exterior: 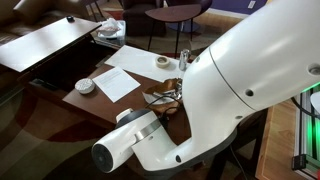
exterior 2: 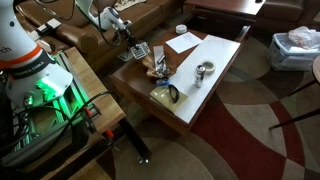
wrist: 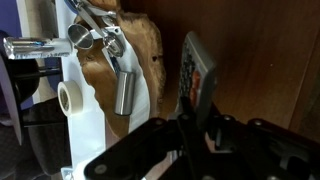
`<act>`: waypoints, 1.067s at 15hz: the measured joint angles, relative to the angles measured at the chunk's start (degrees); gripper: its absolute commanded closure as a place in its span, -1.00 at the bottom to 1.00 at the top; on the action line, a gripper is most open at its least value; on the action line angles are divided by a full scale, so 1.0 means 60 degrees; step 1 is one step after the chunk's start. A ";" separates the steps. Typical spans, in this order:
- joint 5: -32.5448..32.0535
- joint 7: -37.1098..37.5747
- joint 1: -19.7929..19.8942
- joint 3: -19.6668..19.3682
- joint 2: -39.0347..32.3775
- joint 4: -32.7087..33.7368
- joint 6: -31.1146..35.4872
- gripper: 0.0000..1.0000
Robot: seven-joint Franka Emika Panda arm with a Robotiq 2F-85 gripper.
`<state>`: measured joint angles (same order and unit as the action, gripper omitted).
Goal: Remove the calculator from the wooden bowl and put it on the table
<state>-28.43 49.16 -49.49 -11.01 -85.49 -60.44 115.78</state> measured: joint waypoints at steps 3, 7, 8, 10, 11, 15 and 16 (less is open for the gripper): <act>0.0000 -0.0016 0.0004 -0.0064 0.0001 -0.0071 -0.0021 0.15; 0.0000 -0.0056 0.0010 -0.0135 0.0003 -0.0095 -0.0128 -0.31; 0.0000 -0.0066 0.0014 -0.0142 0.0008 -0.0095 -0.0153 -0.45; 0.0000 -0.0089 0.0029 -0.0146 0.0022 -0.0095 -0.0191 -0.75; 0.0000 -0.0110 0.0038 -0.0146 0.0028 -0.0095 -0.0194 -0.93; 0.0247 -0.0147 0.0346 0.0117 0.0074 0.0250 0.0085 -1.00; 0.0388 -0.0145 0.0499 0.0190 0.0115 0.0429 0.0279 -1.00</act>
<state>-26.10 48.29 -46.50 -9.88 -84.80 -57.87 117.46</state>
